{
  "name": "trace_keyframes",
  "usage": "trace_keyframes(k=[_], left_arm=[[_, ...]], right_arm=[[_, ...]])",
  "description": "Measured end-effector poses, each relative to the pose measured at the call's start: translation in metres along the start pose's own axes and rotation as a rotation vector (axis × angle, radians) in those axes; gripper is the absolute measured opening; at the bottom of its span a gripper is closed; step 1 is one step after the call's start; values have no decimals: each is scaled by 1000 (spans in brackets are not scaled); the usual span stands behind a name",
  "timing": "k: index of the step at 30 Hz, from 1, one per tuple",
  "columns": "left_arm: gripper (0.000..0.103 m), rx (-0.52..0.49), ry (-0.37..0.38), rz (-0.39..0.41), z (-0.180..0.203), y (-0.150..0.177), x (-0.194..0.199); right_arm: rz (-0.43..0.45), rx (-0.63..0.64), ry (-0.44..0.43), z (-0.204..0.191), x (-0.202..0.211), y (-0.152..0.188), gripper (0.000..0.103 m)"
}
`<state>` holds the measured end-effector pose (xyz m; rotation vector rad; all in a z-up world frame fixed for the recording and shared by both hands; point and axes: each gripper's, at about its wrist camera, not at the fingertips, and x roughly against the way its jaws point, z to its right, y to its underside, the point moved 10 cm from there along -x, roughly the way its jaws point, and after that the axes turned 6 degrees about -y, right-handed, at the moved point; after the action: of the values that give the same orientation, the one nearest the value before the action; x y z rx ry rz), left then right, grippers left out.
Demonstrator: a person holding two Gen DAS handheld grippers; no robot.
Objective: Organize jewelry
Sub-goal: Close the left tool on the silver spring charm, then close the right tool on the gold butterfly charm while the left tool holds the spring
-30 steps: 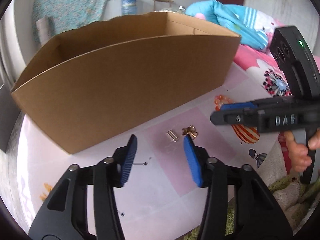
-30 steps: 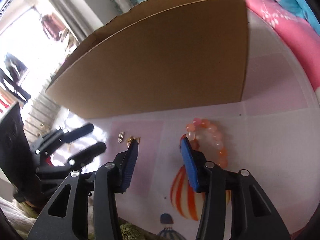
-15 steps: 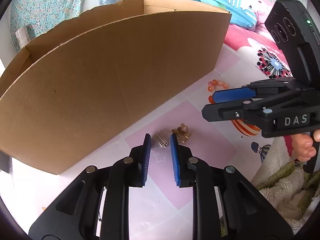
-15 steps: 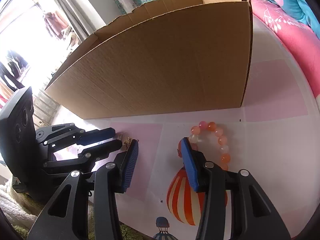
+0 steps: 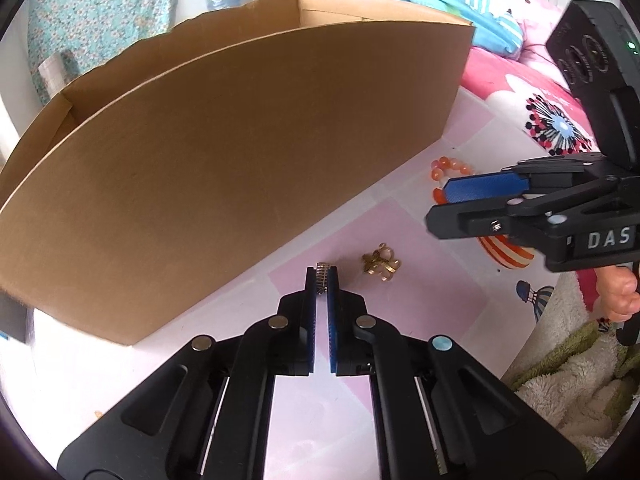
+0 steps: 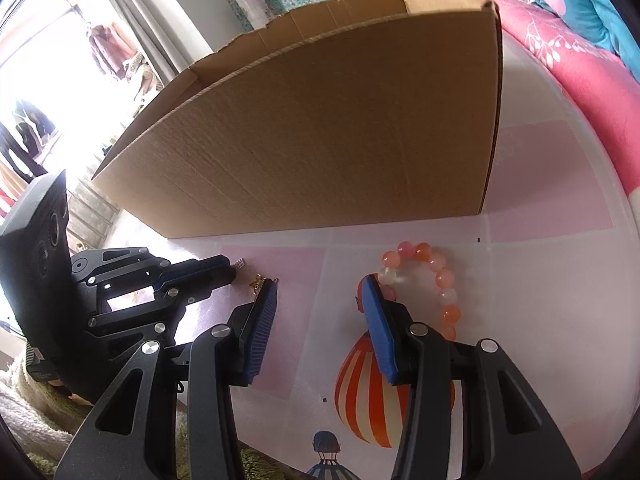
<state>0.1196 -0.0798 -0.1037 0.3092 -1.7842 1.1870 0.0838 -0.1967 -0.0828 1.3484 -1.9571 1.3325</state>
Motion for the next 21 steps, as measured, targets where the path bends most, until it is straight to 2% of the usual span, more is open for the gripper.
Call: trace_keyframes(k=[5, 7, 14, 21], left_arm=[[4, 59, -26, -16, -19, 13, 7], [4, 78, -34, -18, -25, 17, 9], [4, 93, -44, -14, -31, 22, 13], [4, 106, -25, -7, -31, 22, 13]], right_arm=[[27, 77, -7, -18, 6, -4, 43], [28, 112, -10, -27, 5, -4, 38], [-21, 266, 28, -54, -16, -2, 22], [-76, 339, 79, -56, -31, -4, 20]])
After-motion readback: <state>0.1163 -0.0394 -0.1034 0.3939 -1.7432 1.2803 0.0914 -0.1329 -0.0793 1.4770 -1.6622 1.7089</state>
